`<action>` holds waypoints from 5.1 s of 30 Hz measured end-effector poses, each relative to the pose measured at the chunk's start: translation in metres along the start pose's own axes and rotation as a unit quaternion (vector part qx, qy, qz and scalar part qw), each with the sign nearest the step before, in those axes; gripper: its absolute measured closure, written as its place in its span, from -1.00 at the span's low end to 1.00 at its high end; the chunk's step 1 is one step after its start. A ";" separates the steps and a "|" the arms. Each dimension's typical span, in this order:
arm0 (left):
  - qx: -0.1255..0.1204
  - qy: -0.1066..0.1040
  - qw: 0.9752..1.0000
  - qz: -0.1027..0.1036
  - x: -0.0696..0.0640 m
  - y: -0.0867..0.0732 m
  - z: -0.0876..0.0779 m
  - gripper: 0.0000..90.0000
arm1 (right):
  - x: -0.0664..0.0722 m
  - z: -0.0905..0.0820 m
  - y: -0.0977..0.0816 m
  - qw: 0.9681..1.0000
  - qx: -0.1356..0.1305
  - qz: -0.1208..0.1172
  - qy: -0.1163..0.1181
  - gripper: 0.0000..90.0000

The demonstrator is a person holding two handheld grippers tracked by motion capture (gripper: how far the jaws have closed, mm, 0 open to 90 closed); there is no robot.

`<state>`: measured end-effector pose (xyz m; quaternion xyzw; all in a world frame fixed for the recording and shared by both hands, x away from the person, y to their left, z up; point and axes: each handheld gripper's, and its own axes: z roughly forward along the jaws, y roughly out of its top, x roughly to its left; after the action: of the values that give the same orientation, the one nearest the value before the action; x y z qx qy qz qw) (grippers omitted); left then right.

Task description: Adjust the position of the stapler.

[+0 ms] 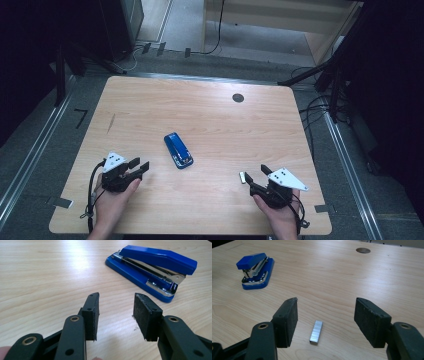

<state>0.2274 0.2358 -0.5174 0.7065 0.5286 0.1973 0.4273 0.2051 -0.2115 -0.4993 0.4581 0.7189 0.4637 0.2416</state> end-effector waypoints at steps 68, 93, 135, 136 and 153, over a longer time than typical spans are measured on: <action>-0.010 0.024 1.000 0.001 0.036 -0.023 -0.030 0.24 | 0.142 0.180 0.041 0.993 0.062 -0.059 0.077 0.42; -0.008 0.024 1.000 0.013 0.026 -0.022 -0.026 0.24 | 0.124 0.139 0.030 0.988 0.075 -0.091 0.096 0.49; 0.050 -0.126 0.985 0.111 -0.103 -0.015 0.030 1.00 | 0.086 0.023 -0.008 0.987 0.002 -0.085 0.135 0.38; 0.052 -0.129 0.984 0.113 -0.106 -0.015 0.033 1.00 | 0.084 0.020 -0.011 0.987 -0.002 -0.083 0.136 0.47; 0.078 -0.144 0.979 0.125 -0.120 -0.009 0.054 1.00 | 0.074 0.029 -0.027 0.989 0.042 -0.036 0.140 0.89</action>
<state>0.2178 0.1050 -0.5343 0.8189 0.3831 0.1038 0.4147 0.1818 -0.1369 -0.5305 0.3725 0.7803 0.4837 0.1353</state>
